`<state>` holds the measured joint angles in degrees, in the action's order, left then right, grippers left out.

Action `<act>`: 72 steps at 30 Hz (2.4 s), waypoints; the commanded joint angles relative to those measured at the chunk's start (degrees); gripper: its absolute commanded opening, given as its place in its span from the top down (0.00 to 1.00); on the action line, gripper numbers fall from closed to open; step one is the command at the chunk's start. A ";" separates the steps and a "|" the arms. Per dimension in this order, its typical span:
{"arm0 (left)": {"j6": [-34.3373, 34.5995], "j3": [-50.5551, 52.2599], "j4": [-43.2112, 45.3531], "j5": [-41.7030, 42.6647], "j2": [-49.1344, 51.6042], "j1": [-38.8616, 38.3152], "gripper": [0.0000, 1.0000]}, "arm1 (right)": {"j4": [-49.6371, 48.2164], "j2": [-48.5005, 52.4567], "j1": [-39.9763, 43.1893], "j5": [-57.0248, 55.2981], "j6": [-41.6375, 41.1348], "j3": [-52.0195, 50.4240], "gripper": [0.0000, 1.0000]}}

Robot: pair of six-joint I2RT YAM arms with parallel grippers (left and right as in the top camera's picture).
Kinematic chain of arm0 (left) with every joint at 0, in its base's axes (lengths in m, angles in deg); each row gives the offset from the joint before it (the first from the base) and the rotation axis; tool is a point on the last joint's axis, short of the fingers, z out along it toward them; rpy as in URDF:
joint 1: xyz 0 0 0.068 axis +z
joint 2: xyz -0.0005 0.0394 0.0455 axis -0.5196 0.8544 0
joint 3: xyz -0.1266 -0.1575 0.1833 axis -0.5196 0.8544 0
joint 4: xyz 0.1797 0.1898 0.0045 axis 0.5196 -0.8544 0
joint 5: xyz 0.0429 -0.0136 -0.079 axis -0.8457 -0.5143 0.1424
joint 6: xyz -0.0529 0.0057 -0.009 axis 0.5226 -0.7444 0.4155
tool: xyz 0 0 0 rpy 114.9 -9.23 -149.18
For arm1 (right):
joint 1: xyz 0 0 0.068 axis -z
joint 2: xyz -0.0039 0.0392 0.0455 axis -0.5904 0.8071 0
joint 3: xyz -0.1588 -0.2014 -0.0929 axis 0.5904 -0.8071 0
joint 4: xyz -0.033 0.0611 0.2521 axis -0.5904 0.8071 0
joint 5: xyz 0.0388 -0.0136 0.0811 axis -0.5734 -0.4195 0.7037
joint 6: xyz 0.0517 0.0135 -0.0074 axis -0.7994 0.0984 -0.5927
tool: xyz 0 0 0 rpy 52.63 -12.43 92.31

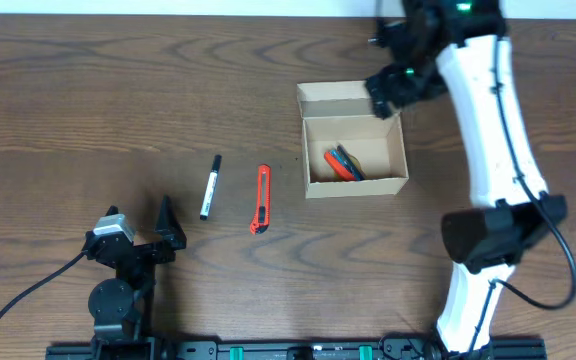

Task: Pack container
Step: 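Withdraw the right gripper and move it over the blue marker, then lower the right gripper and grasp the blue whiteboard marker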

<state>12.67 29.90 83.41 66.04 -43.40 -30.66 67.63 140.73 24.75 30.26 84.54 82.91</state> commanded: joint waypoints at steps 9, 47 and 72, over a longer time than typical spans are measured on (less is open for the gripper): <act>-1.25 1.07 -2.36 -1.46 -0.35 0.07 0.05 | 0.87 -11.30 11.67 -8.76 -13.22 -0.46 0.01; -1.25 1.07 -2.36 -1.46 -0.35 0.07 0.05 | -14.05 -11.39 35.71 -5.60 -4.09 -31.89 0.01; -1.25 1.07 -2.36 -1.46 -0.35 0.07 0.05 | -32.41 -11.37 38.58 -3.10 15.98 -49.42 0.01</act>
<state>12.67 29.90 83.41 66.04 -43.40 -30.66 36.13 129.72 63.02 32.32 99.86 33.75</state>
